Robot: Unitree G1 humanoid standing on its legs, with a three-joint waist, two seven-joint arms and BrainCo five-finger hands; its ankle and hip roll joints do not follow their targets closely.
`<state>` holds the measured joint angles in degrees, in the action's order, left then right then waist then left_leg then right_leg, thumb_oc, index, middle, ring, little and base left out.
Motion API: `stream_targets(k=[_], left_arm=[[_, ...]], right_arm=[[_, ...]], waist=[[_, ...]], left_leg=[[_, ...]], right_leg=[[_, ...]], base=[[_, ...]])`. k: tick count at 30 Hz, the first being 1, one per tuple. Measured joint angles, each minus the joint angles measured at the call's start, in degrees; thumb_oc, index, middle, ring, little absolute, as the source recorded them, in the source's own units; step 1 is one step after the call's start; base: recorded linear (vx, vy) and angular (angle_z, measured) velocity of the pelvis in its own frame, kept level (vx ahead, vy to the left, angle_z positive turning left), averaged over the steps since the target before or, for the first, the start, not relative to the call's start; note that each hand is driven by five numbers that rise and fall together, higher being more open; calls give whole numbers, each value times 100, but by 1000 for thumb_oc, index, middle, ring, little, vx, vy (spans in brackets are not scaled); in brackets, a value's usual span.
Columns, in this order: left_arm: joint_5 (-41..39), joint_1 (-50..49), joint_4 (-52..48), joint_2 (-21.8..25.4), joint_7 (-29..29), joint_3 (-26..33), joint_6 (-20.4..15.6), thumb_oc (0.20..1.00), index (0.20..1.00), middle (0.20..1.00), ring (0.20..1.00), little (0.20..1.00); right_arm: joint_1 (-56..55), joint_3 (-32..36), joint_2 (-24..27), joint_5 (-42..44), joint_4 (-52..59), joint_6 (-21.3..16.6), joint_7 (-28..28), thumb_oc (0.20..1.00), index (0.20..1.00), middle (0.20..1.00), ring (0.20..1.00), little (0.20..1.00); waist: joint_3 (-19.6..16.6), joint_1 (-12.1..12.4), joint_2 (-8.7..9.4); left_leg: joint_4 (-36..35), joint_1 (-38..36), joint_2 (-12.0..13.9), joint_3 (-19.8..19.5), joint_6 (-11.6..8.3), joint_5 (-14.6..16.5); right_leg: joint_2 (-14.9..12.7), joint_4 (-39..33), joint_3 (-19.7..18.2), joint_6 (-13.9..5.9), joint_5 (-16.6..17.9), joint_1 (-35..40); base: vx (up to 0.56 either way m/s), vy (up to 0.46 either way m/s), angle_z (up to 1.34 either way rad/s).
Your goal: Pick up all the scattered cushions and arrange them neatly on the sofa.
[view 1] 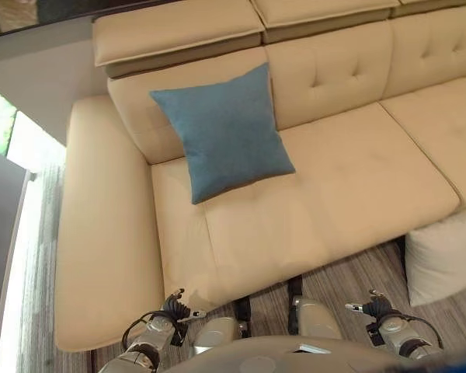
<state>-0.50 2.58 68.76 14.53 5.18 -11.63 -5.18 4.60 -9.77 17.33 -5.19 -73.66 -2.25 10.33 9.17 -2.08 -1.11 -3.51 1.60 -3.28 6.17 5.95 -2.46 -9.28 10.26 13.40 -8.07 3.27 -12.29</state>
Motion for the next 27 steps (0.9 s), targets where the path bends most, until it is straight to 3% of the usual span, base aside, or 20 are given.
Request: stream_targets(k=[1,3,4,5,6,7,8,9,12,14,15,16,18,19,21,22,24,26,27], left_arm=[[-1,15,-5,7,1,14,-2,1000,1000,1000,1000,1000],[0,-54,1,49,2,56,4,1000,1000,1000,1000,1000],[-1,-138,-1,57,2,50,3,1000,1000,1000,1000,1000],[0,-233,10,62,3,42,25,1000,1000,1000,1000,1000],[1,-273,25,-6,4,34,77,1000,1000,1000,1000,1000],[-5,-332,12,-57,10,-49,73,1000,1000,1000,1000,1000],[-1,-306,11,3,17,-70,78,1000,1000,1000,1000,1000],[-1,-279,16,-10,20,-75,85,1000,1000,1000,1000,1000],[1,-236,20,-30,16,-204,101,1000,1000,1000,1000,1000],[0,-122,19,-222,7,-303,109,1000,1000,1000,1000,1000],[9,10,26,-279,16,-309,108,1000,1000,1000,1000,1000],[9,46,38,-304,17,-312,105,1000,1000,1000,1000,1000],[19,274,139,-314,13,-537,103,1000,1000,1000,1000,1000],[65,419,207,-326,15,-619,97,1000,1000,1000,1000,1000],[140,544,222,-308,18,-657,102,1000,1000,1000,1000,1000],[169,530,204,-315,18,-722,98,1000,1000,1000,1000,1000],[167,375,231,-311,18,-696,109,1000,1000,1000,1000,1000],[147,344,208,-274,21,-503,101,1000,1000,1000,1000,1000],[107,249,208,-249,23,-354,104,1000,1000,1000,1000,1000]], right_arm=[[-6,4,8,2,-4,1,-2,1000,1000,1000,1000,1000],[-20,-3,-3,4,3,-5,-5,1000,1000,1000,1000,1000],[-63,-5,-29,5,3,-4,-3,1000,1000,1000,1000,1000],[-31,-4,-71,8,21,-5,1,1000,1000,1000,1000,1000],[-36,-4,-78,9,20,-13,6,1000,1000,1000,1000,1000],[-57,-55,-102,13,13,5,24,1000,1000,1000,1000,1000],[-66,-243,-158,50,106,-7,61,1000,1000,1000,1000,1000],[-101,-256,-145,52,144,-11,99,1000,1000,1000,1000,1000],[-234,-261,-120,58,88,-3,122,1000,1000,1000,1000,1000],[-169,-402,-42,61,20,-1,134,1000,1000,1000,1000,1000],[-116,-407,-65,64,32,5,133,1000,1000,1000,1000,1000],[-113,-426,-61,65,33,4,133,1000,1000,1000,1000,1000],[19,-383,-27,91,68,5,147,1000,1000,1000,1000,1000],[19,-360,-29,162,66,11,162,1000,1000,1000,1000,1000],[-4,-343,-127,164,63,19,165,1000,1000,1000,1000,1000],[-4,-329,-201,163,77,53,174,1000,1000,1000,1000,1000],[49,-317,-335,162,87,59,188,1000,1000,1000,1000,1000],[-18,-257,-397,178,41,144,277,1000,1000,1000,1000,1000],[-22,-251,-315,163,-15,174,293,1000,1000,1000,1000,1000]], waist=[[16,16,-53],[-34,137,-77],[-195,274,-4],[-250,328,91],[-272,293,46],[-386,323,7],[-493,316,49],[-522,294,37],[-609,265,178],[-593,213,227],[-543,70,296],[-532,84,297],[-444,-86,245],[-448,-179,198],[-362,-159,279],[-243,-152,321],[-130,-50,214],[-37,15,127],[-34,22,123]], left_leg=[[-58,-39,53,15,2,-76],[-42,9,200,128,-60,-140],[-26,129,290,246,-184,-154],[-35,168,293,254,-349,-213],[-38,180,396,155,-478,-259],[18,250,569,88,-655,-311],[236,476,746,11,-893,-360],[317,558,815,-66,-948,-415],[621,551,613,-418,-1016,-420],[1056,510,203,-1256,-1020,47],[1048,272,44,-1620,-934,194],[1079,205,-22,-1944,-903,336],[963,118,-36,-2046,-728,458],[795,112,4,-1936,-614,538],[727,152,-131,-1722,-477,492],[725,158,-226,-1370,-320,412],[577,233,-241,-696,-62,318],[453,319,-210,-175,-34,186],[427,303,-180,101,52,128]], right_leg=[[15,580,-56,118,-403,-12],[236,1218,-435,105,-1038,153],[300,1196,-455,134,-1375,318],[352,672,-474,203,-1469,590],[519,98,-467,524,-1349,863],[742,-167,-470,607,-1192,964],[948,-112,-444,889,-1169,814],[1004,-110,-368,1008,-1153,780],[907,-104,-399,1219,-1089,781],[836,-251,-679,1131,-795,740],[876,-356,-896,1093,-665,779],[889,-404,-1011,1028,-583,762],[911,-495,-1193,950,-399,652],[935,-501,-1267,880,-364,496],[847,-396,-1525,729,-305,262],[746,-430,-1774,584,-235,152],[493,-454,-1506,204,-257,-101],[129,-14,-537,31,-345,-380],[-63,269,189,61,-457,-318]], base=[[-79,-76,-8],[-87,-164,-30],[-79,-215,-55],[-77,-224,-38],[-90,-146,-9],[-130,-182,12],[-111,-126,7],[-113,-99,8],[-137,17,-10],[-163,132,-68],[-205,226,-81],[-196,260,-86],[-125,215,-58],[-208,277,-44],[-229,242,-76],[-216,154,-142],[-195,118,-168],[-147,118,-117],[-93,78,-121]])
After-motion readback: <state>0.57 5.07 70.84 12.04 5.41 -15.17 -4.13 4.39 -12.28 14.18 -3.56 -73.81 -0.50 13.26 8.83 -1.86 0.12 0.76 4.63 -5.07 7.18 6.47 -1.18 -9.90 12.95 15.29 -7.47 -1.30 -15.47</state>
